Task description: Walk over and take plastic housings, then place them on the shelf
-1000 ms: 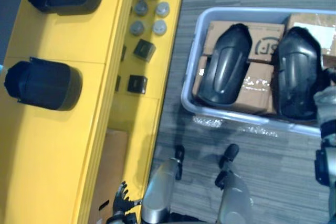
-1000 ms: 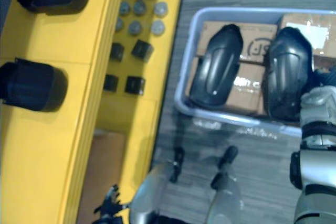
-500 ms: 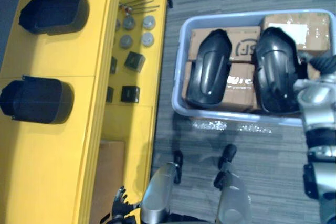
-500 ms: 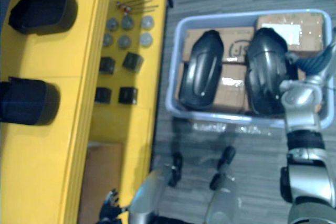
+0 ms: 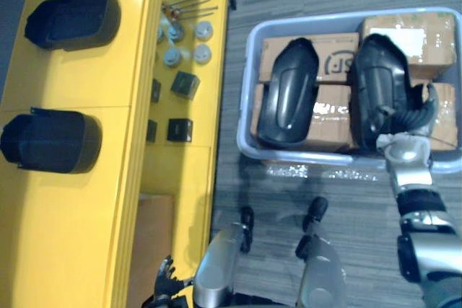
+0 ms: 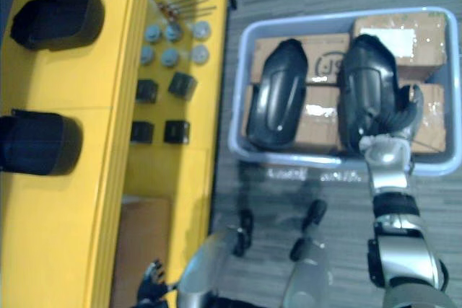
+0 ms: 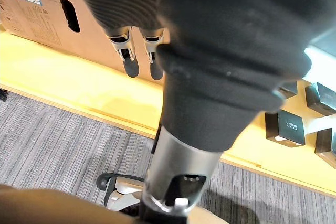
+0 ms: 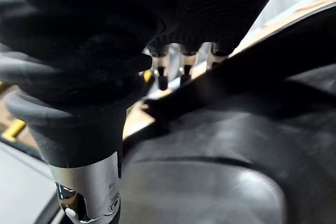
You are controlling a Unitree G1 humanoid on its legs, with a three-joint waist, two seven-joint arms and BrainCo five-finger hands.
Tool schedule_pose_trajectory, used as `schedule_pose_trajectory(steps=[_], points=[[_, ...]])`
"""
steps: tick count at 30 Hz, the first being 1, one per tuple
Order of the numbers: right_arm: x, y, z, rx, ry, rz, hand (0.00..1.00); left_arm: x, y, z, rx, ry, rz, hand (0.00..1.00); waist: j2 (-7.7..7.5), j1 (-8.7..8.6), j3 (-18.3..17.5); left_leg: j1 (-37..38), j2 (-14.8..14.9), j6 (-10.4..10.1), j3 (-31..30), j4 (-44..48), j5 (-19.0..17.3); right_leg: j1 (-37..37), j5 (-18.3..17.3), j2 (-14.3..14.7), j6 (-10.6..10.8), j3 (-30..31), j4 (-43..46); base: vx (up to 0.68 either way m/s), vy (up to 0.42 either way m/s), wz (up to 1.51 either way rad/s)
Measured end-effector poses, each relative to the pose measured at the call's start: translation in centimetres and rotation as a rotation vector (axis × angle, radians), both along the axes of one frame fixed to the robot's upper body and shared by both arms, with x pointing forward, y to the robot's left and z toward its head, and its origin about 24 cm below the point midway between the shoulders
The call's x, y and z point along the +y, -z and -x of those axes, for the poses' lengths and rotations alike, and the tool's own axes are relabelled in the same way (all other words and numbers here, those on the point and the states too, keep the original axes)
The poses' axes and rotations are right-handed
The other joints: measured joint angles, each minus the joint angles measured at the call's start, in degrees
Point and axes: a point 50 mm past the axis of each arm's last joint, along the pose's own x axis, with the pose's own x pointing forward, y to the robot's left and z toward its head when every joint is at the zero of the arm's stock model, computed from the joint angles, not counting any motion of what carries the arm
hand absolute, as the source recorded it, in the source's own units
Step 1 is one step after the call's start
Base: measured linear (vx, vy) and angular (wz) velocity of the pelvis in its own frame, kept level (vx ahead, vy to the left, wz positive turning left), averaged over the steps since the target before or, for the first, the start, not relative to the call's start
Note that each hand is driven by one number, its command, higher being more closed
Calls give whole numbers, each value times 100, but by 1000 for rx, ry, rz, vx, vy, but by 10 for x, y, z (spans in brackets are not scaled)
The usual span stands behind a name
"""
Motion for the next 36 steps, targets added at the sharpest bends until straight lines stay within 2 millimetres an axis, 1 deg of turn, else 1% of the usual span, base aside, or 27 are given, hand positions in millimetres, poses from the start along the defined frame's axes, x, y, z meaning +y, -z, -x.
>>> schedule_pose_trajectory(steps=[3, 8, 14, 19, 21, 24, 26, 29, 31, 34, 36], points=[[1, -6, 1, -64, 14, 58, 0, 0, 0, 0, 0, -2, 2, 0, 0, 0, 0, 0, -21, 8, -3, -9, 5, 0, 4, -19, 5, -3, 1, -10, 38, 2], [6, -27, 3, -203, 40, 165, 0, 0, 0, 0, 0, -2, 1, 0, 0, -4, 0, 0, -34, 8, -8, -8, 5, 3, 9, -20, 11, -7, 0, -2, 6, 0], [7, -45, 7, -328, 58, 188, 0, 0, 0, 0, 0, -1, 0, 0, 0, -19, 0, 0, -44, 12, -6, 23, 2, 13, 17, -18, 21, 1, 2, -11, 10, 0], [6, -44, 6, -309, 39, 183, 0, 0, 0, 0, 4, -1, 0, 0, 0, -21, 0, -1, -64, 35, -4, 64, -15, 34, 21, -19, 27, 8, -4, -31, 25, 0], [5, -41, 5, -285, 23, 145, 0, 0, 0, 0, 4, -1, 1, 0, 0, -21, 0, -1, -65, 38, -3, 71, -17, 42, 24, -24, 24, 9, -13, -16, 13, 0], [1, -32, 3, -227, 9, 60, 0, 0, 0, 0, 5, 0, 1, 0, 1, -18, -1, -2, -70, 39, 0, 72, -19, 43, 28, -28, 18, 8, -19, 0, 0, 0], [-5, -21, 3, -168, 10, 4, 0, 0, 0, 0, 5, 0, 1, 0, 9, -9, -6, -5, -69, 39, 1, 65, -19, 36, 28, -27, 17, 7, -19, 0, 0, 0], [-9, -13, 2, -112, 9, -42, 0, -2, 1, 0, 9, -2, 5, 0, 36, -5, -25, -10, -68, 39, 5, 59, -19, 21, 29, -28, 16, 8, -15, 0, 0, 0], [-11, -13, 0, -96, 20, -65, 0, -2, 1, 0, 9, -2, 5, 0, 40, -3, -27, -13, -63, 39, 5, 59, -19, 13, 29, -27, 16, 7, -10, 0, 0, 0], [-12, -19, -2, -102, 26, -75, 0, -2, 1, 0, 10, -2, 5, 0, 50, 1, -34, -15, -62, 39, 5, 60, -19, 7, 27, -28, 17, 6, -3, 0, 0, 0], [-17, -24, -3, -96, 34, -73, 0, -4, 3, 0, 16, 7, 7, 0, 111, 23, -77, -17, -70, 39, 3, 61, -19, 7, 26, -40, 18, 0, 3, 0, 0, 0]])
